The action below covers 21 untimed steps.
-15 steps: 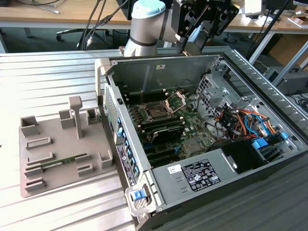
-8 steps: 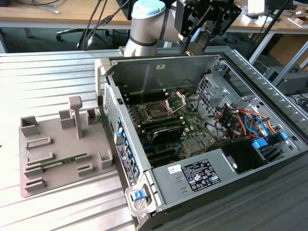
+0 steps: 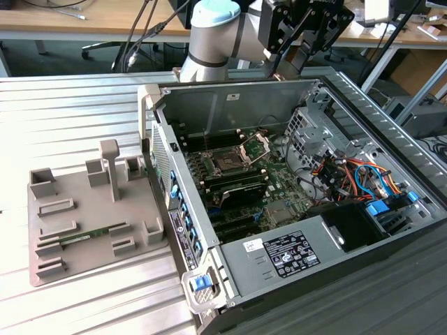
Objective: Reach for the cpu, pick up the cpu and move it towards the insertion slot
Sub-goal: 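Pick up the cpu and move it towards the insertion slot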
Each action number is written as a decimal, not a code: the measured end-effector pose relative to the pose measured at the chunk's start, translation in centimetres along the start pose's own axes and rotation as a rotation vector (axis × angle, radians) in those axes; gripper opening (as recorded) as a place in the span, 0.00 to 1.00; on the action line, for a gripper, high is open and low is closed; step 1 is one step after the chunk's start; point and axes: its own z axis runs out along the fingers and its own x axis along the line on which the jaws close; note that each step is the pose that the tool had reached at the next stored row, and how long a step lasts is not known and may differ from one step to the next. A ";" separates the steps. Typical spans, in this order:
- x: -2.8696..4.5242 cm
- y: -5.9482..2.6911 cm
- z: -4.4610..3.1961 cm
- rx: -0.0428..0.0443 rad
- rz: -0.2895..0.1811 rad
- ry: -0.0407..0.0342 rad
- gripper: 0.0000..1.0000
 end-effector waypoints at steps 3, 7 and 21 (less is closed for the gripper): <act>-0.25 -0.02 -0.01 0.0000 0.000 0.0000 0.55; -0.59 -0.04 -0.03 0.0000 0.000 0.0001 0.55; -1.99 -0.14 -0.10 0.0000 0.000 0.0000 0.55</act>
